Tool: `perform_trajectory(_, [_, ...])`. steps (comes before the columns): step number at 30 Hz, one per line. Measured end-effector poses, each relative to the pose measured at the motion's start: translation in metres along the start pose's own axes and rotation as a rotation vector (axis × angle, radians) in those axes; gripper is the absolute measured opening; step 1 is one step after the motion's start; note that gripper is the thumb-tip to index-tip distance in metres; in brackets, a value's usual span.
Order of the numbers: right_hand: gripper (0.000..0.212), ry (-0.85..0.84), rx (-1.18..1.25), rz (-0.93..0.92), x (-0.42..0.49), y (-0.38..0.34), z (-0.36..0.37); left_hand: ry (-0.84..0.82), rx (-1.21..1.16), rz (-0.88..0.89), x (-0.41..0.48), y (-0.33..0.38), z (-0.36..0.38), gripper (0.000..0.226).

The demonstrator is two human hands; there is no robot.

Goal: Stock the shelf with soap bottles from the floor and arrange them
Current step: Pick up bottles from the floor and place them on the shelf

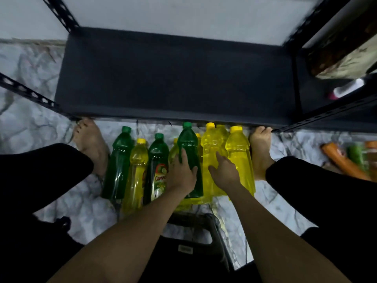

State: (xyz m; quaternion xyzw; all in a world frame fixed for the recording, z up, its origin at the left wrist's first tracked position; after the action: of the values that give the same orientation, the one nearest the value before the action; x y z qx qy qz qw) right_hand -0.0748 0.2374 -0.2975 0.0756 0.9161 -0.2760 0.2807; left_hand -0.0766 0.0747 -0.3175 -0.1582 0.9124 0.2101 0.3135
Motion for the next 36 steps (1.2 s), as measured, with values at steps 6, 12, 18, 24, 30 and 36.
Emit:
perform_trajectory(6, [0.076,-0.055,-0.004,0.02,0.015,0.007,0.02,0.02,0.094,-0.032,0.011,0.003,0.012,0.101])
perform_trajectory(12, [0.079,-0.012,0.046,0.013,0.015,0.012,0.032,0.081,0.124,-0.03,0.011,0.004,0.014,0.106])
perform_trajectory(18, [0.082,-0.001,0.111,0.049,0.02,0.013,0.031,0.075,0.107,-0.051,0.013,0.004,0.004,0.099])
perform_trajectory(24, [0.092,0.01,-0.043,0.05,0.019,0.007,0.035,0.086,0.178,-0.15,0.015,-0.001,0.002,0.1])
perform_trajectory(30, [0.098,-0.004,-0.086,0.045,0.025,0.004,0.032,0.074,0.16,-0.138,0.02,-0.004,0.0,0.109])
perform_trajectory(36, [0.096,0.0,-0.092,0.049,0.028,0.0,0.028,-0.019,0.139,-0.149,0.021,-0.001,-0.003,0.107])
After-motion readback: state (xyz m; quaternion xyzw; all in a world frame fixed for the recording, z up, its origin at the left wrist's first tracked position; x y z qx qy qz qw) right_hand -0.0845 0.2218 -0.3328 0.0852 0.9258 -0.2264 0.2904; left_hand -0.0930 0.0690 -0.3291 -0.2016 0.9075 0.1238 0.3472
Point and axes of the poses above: each hand's wrist, its own x-axis towards the middle knuckle, its own z-axis out of the palm, y = z × x, the point moved 9 cm from there along x, towards the middle knuckle, and after that the axes turned 13 degrees about -z, right-handed, at the moved point
